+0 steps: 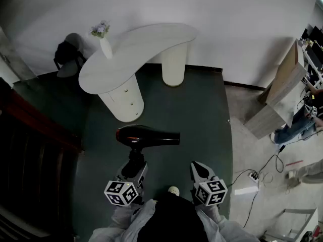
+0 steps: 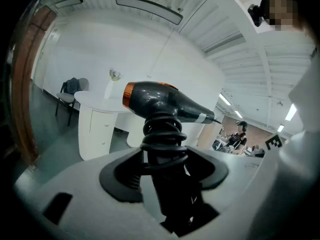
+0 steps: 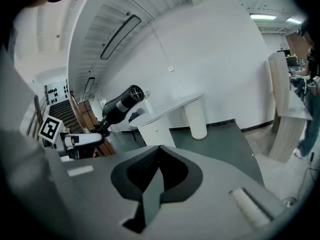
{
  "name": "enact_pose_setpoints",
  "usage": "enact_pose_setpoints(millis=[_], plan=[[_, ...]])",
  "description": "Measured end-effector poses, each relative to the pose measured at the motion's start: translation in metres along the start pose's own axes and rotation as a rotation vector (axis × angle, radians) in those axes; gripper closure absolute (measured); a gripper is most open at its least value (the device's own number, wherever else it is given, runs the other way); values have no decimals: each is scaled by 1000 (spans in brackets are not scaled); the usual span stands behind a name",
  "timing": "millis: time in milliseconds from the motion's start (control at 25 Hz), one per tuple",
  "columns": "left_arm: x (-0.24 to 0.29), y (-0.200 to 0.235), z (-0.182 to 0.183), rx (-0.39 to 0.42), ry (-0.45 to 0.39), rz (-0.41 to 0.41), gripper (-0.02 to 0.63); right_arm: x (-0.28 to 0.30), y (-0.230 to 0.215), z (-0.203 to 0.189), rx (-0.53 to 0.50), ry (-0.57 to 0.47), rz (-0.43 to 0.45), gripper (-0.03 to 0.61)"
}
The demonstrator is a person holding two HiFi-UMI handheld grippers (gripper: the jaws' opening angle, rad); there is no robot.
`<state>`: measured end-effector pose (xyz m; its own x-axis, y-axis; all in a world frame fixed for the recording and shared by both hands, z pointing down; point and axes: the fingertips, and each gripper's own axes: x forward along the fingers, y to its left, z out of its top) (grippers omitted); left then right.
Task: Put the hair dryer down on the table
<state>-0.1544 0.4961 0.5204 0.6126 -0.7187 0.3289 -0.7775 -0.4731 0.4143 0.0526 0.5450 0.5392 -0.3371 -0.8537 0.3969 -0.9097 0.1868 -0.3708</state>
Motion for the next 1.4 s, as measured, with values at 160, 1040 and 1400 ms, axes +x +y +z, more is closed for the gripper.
enact_pose_setpoints(millis=[160, 1040, 1400], plan=[[-44, -14, -23, -2, -5, -32, 353, -35, 26, -25, 9, -4, -1, 569], [-185, 5, -49, 247, -109, 77, 353, -124, 158, -60, -126, -165, 48, 569], [-138, 20, -25, 177, -123, 102, 353, -68, 141, -18, -148, -164, 100, 569]])
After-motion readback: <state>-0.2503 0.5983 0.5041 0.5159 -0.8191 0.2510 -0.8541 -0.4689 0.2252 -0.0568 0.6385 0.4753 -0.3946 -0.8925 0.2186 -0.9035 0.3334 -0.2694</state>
